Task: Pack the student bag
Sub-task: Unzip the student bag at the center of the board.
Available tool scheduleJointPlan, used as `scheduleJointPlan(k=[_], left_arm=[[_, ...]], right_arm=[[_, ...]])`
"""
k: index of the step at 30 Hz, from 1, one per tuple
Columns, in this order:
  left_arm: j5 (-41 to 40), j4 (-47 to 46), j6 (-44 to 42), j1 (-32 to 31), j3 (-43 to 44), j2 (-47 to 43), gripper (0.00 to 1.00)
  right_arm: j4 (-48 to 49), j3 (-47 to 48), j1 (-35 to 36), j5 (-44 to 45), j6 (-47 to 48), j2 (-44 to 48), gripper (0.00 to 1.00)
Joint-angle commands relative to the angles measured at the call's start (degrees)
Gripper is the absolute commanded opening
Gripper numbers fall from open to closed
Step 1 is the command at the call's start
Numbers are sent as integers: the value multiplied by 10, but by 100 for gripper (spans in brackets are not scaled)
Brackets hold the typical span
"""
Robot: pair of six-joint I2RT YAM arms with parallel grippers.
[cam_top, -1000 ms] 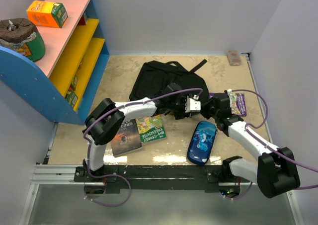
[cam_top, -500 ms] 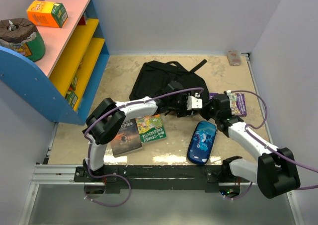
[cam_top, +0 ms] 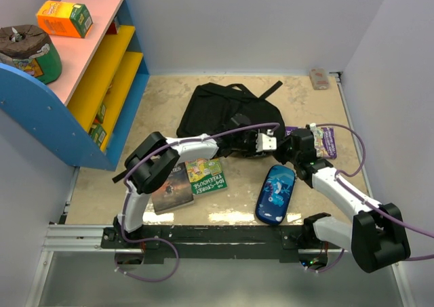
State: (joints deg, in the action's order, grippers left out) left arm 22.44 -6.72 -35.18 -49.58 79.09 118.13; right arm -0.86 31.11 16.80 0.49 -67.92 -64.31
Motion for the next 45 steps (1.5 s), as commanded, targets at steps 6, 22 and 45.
scheduleJointPlan(k=[6, 22, 45], left_arm=[[36, -1, -2, -1, -23, -32, 21], [4, 115, -135, -41, -157, -156, 5], [-18, 239, -261, -38, -237, -255, 9]], right_arm=[[10, 20, -16, 31, -9, -19, 0], [-22, 89, -110, 46, 46, -84, 0], [-109, 303, -130, 132, 161, -227, 0]])
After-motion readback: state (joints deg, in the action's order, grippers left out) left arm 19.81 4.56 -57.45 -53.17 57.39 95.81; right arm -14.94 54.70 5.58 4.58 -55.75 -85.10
